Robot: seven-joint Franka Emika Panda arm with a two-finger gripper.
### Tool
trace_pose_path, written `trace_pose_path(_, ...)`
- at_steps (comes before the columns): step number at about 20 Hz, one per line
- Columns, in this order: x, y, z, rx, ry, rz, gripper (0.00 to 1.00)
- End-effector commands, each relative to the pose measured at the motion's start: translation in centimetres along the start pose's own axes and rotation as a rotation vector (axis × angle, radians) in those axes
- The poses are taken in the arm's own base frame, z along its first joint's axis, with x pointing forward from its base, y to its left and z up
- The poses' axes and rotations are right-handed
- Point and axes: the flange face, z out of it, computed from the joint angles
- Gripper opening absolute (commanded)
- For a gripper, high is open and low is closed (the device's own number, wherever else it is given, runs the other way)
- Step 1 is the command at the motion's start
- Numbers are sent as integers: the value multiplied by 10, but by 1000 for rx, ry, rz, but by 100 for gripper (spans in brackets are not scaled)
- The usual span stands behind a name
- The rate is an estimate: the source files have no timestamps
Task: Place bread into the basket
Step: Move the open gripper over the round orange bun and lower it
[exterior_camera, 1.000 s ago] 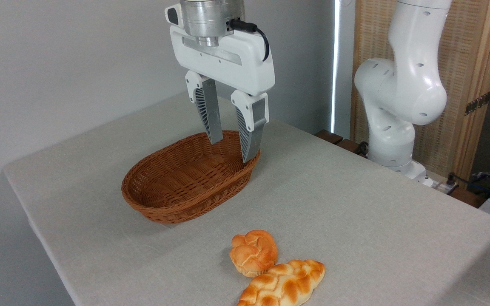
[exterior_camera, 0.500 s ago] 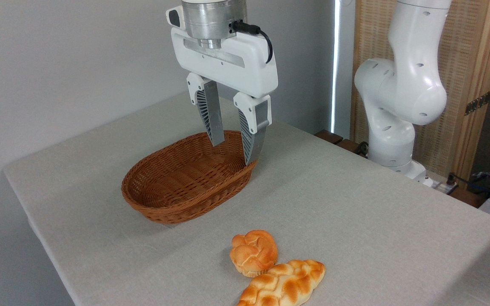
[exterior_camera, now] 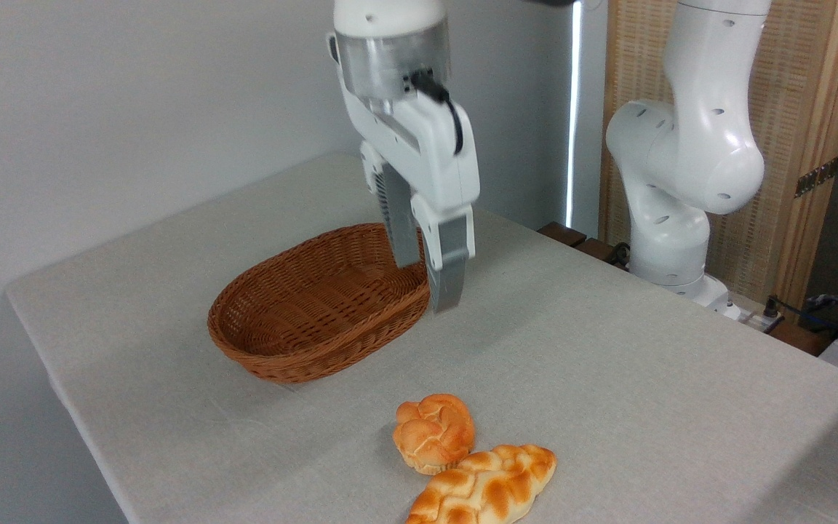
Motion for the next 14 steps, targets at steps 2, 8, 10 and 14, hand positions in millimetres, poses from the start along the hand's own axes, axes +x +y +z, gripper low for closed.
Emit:
trace_pose_path(2,-30,-17,26,31,-17,179,100)
trace_pose_path(8,-23,-16,76,89,-110,271,100)
trace_pose_path(10,-22,-16,93,98,-142,343,100)
trace_pose_path(14,-21,-18,100,109,-153,412,100)
